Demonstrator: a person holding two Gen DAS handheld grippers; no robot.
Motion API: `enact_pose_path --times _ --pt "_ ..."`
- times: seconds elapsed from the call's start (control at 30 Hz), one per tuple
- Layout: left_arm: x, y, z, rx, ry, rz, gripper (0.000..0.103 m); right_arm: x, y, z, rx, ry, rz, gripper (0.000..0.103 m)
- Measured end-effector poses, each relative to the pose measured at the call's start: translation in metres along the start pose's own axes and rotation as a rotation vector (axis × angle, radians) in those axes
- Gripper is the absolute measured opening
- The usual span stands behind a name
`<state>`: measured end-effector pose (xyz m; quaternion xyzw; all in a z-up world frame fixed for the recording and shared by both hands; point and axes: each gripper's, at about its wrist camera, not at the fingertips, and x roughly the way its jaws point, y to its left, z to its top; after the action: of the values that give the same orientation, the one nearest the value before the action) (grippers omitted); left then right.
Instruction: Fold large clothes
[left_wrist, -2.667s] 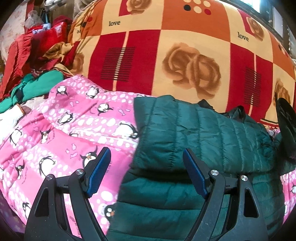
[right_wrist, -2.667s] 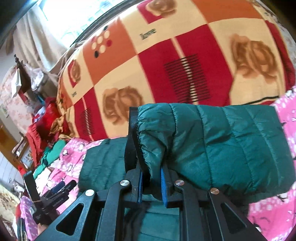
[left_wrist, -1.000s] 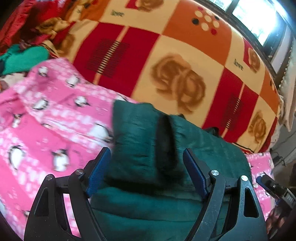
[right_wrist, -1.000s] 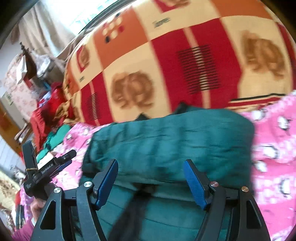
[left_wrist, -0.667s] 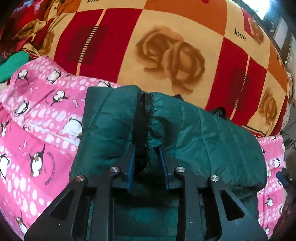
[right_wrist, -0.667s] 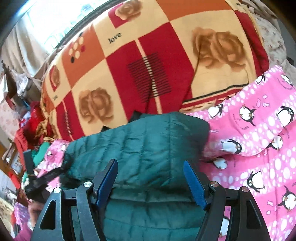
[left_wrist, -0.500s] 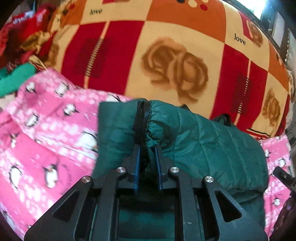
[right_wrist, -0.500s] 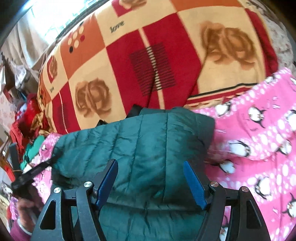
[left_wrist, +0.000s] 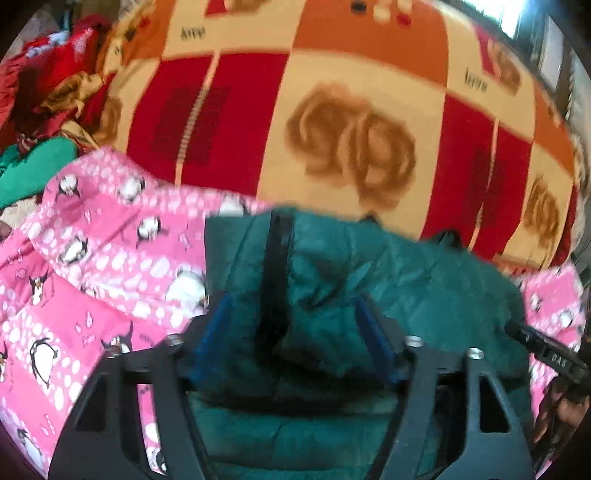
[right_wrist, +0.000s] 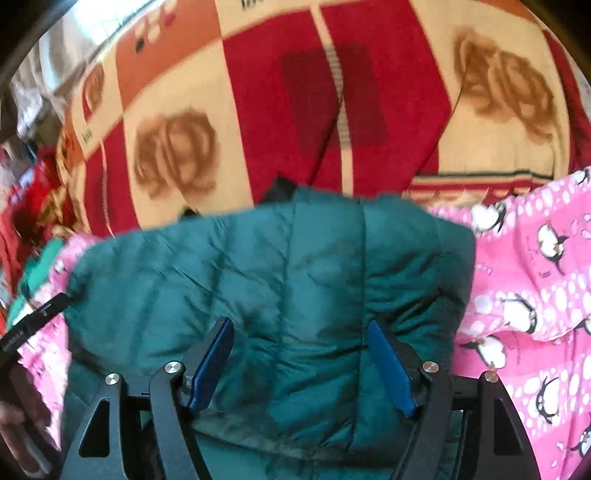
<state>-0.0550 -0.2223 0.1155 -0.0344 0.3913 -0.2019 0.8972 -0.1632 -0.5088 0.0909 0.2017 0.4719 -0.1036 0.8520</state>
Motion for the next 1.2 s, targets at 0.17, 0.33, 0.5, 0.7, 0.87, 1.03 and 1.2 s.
enact_pose_path --times 0.17,0.33,0.5,0.7,0.87,1.03,1.2 --pt "0.001 -0.015 0.010 0.050 -0.042 0.024 0.072 -0.006 0.017 0.015 -0.035 -0.048 -0.029 0.087" --pt "0.044 -0.018 0.003 0.101 0.050 0.126 0.072 0.028 0.032 0.024 -0.062 -0.029 -0.062 0.087" --pt "0.060 -0.020 -0.007 0.140 0.046 0.152 0.076 0.059 0.031 0.017 -0.087 -0.024 -0.136 0.087" --pt "0.072 -0.021 -0.011 0.148 0.053 0.138 0.082 0.072 0.017 0.015 -0.063 0.002 -0.145 0.089" --pt "0.074 -0.024 -0.014 0.161 0.043 0.153 0.083 0.066 0.018 0.014 -0.067 -0.008 -0.149 0.088" --pt "0.075 -0.023 -0.014 0.157 0.044 0.151 0.083 0.034 0.023 0.010 -0.087 -0.031 -0.137 0.088" --pt "0.075 -0.023 -0.015 0.158 0.043 0.151 0.084 0.008 0.011 -0.002 -0.080 -0.027 -0.131 0.088"
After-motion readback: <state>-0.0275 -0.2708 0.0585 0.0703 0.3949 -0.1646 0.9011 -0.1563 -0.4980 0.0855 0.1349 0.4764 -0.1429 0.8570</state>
